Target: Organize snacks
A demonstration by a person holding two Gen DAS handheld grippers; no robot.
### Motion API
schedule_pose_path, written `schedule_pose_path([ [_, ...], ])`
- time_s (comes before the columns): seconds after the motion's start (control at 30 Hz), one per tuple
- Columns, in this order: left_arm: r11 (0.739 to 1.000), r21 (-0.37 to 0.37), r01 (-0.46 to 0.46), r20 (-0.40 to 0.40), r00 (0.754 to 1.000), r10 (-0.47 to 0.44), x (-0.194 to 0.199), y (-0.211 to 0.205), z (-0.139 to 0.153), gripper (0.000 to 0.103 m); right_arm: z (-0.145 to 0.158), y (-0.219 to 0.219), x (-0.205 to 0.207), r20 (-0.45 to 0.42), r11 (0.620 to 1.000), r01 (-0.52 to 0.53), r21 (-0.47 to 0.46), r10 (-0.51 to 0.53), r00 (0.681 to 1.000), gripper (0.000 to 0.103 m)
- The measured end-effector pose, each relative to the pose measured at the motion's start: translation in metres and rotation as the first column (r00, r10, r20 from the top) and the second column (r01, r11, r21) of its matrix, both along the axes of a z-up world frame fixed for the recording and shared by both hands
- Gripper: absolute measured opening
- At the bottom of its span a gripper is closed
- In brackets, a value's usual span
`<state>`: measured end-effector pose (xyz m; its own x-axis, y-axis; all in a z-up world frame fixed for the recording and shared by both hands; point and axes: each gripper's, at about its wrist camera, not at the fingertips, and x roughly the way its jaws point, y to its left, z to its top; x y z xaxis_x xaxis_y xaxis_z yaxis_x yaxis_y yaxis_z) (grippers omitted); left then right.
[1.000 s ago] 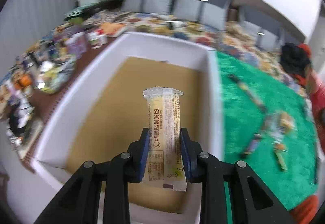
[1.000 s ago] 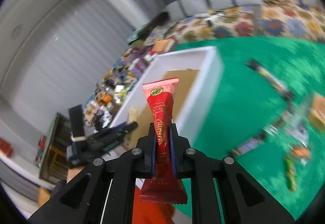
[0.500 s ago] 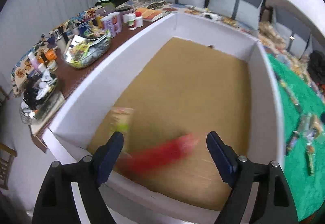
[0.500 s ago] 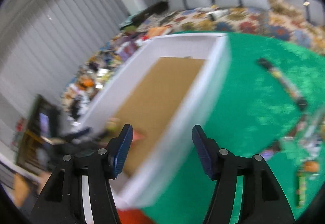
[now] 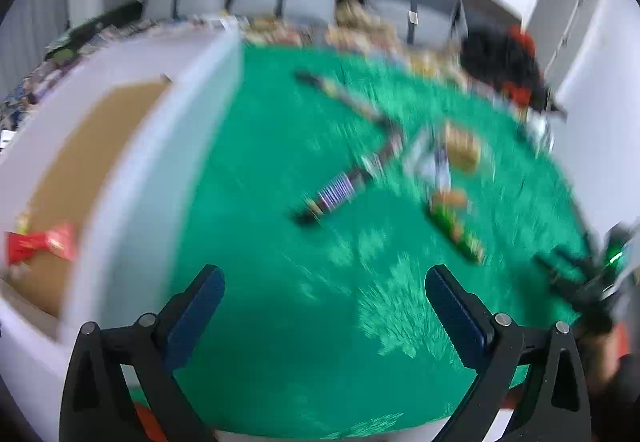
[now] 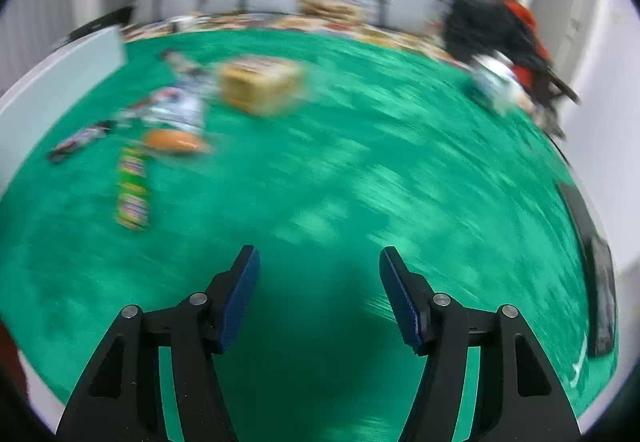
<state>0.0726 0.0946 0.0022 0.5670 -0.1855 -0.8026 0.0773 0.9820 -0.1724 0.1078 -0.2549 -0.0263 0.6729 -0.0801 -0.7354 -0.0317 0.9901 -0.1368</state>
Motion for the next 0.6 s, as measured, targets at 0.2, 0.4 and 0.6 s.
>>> schedule_pose_path([
  [0.2, 0.996, 0.086, -0.005, -0.061, 0.998, 0.011, 0.027, -0.06, -0.062, 0.1, 0.001, -0.052, -0.001, -0.024, 0.976, 0.157, 0.15, -0.155, 0.988, 0.07],
  [0.4, 0.985, 0.173, 0.006, -0.034, 0.999, 0.0, 0.04, -0.074, -0.079, 0.1, -0.006, -0.053, 0.011, -0.036, 0.98, 0.155, 0.124, -0.152, 0.988, 0.071],
  [0.6, 0.987, 0.162, 0.022, 0.018, 1.0, -0.025, 0.039, -0.067, -0.081, 0.103, -0.016, -0.061, 0.016, -0.05, 0.973, 0.184, 0.138, -0.179, 0.983, 0.074],
])
